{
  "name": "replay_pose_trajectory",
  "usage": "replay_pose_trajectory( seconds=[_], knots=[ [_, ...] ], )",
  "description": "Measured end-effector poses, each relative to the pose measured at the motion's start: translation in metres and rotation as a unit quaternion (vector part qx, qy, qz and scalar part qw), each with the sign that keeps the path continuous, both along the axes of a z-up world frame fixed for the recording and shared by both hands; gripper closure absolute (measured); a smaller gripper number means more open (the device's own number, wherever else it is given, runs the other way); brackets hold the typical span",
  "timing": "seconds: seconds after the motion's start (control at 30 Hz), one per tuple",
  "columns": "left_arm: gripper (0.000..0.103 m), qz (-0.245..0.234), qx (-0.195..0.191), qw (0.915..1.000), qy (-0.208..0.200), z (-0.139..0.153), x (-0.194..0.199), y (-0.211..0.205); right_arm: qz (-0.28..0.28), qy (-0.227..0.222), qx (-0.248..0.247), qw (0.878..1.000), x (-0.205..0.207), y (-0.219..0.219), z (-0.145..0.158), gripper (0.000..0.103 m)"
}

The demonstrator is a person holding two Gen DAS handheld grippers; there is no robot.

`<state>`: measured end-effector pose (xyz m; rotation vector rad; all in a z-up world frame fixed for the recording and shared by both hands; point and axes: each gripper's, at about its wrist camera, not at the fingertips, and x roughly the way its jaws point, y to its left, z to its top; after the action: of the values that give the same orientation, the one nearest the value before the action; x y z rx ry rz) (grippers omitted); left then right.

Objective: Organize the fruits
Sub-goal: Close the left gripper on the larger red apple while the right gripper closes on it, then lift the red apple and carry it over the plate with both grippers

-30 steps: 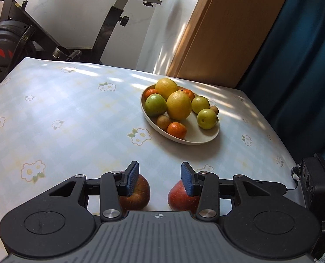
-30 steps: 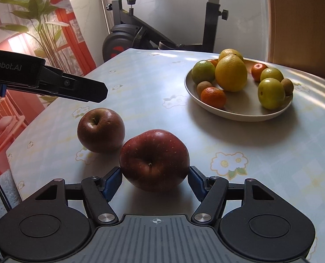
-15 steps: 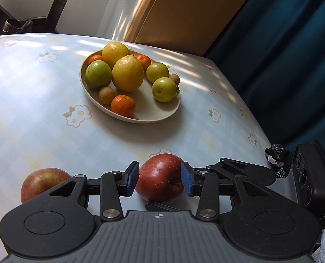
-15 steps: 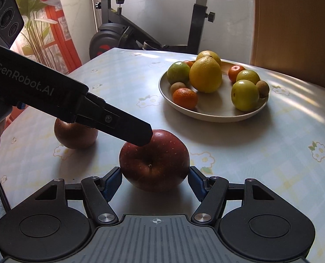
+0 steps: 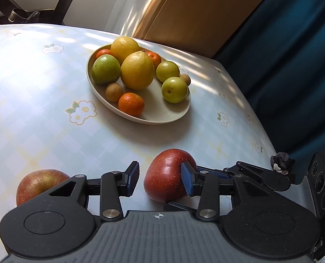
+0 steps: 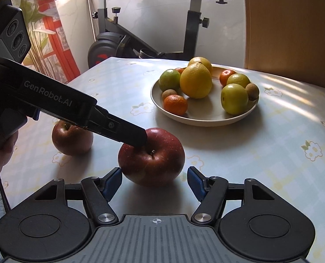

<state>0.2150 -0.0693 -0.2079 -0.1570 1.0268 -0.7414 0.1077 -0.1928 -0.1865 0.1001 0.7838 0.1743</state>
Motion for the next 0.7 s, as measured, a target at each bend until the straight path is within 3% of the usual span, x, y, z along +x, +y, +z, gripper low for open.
replay_pose_trajectory(
  seconds=[0.33, 0.7],
  knots=[
    [0.059, 0.015, -0.008, 0.9997, 0.018, -0.006, 0.007, 0.0, -0.001, -0.008, 0.012, 1.0, 0.001, -0.002, -0.005, 0.037],
    [0.061, 0.02, -0.034, 0.9983, 0.044, -0.012, 0.014, 0.008, 0.021, -0.017, 0.013, 1.0, 0.01, 0.003, -0.01, 0.041]
  ],
)
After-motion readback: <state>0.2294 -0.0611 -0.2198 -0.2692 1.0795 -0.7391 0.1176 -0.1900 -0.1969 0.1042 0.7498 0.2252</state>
